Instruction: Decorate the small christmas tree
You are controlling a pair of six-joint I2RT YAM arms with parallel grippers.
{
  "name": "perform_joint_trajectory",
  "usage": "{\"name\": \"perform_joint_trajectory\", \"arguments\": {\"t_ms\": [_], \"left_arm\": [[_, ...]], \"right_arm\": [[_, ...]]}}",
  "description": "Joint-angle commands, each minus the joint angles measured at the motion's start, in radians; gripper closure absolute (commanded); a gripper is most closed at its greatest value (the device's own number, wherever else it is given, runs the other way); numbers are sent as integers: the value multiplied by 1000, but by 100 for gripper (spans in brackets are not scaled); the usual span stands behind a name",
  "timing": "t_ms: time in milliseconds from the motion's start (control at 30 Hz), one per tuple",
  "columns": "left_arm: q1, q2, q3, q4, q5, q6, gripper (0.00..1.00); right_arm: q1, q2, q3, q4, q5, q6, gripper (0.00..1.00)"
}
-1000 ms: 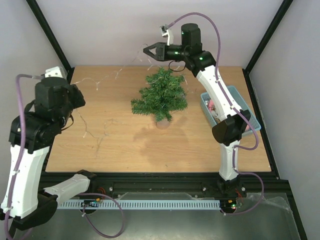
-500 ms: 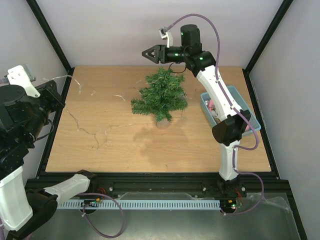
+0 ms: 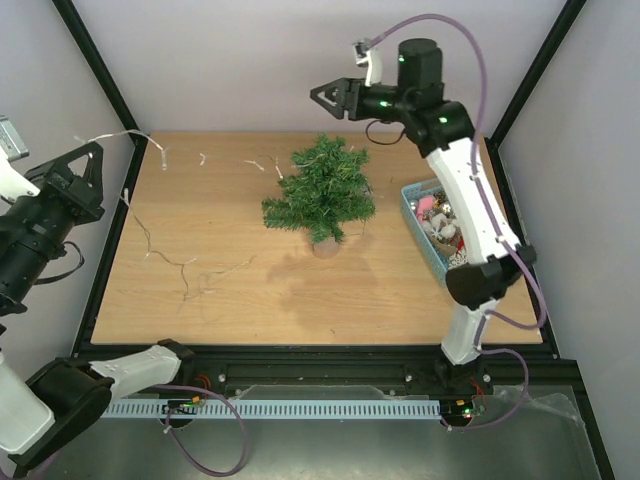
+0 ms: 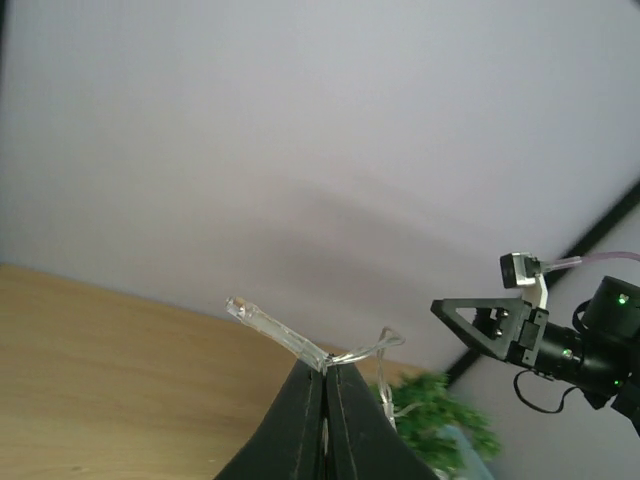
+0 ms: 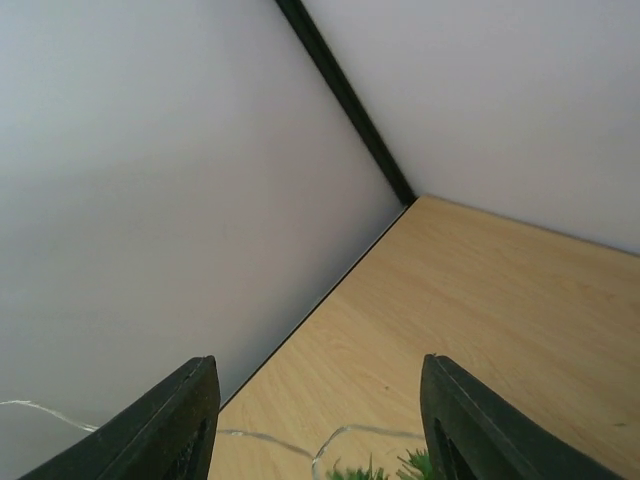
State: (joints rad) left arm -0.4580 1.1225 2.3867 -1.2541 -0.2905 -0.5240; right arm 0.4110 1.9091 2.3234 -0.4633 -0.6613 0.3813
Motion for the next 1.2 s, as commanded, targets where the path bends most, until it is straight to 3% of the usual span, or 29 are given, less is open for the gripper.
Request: {"name": "perform_joint_trajectory", "arguments": {"t_ms": [0, 200, 367, 533, 733, 933, 1167], "left_arm": [[-103, 22, 12, 67, 45, -44, 98], [-200, -6, -9, 112, 134, -81, 98], [-220, -43, -107, 207, 334, -118, 98], [-220, -87, -308, 345, 508, -174, 98], [-220, -125, -474, 492, 598, -229, 98], [-220, -159, -638, 679, 687, -308, 98], [-220, -161, -723, 771, 715, -351, 98]], "right_arm": [[-3, -181, -78, -91, 137, -46, 43], [-1, -451, -345, -43, 184, -58, 43], [65, -689, -634, 21, 159, -49, 46], [362, -901, -997, 157, 283, -29, 51], [745, -1078, -1468, 389, 530, 35, 49], [978, -1114, -1756, 681, 821, 79, 45], [1035, -1005, -1771, 891, 873, 27, 41]]}}
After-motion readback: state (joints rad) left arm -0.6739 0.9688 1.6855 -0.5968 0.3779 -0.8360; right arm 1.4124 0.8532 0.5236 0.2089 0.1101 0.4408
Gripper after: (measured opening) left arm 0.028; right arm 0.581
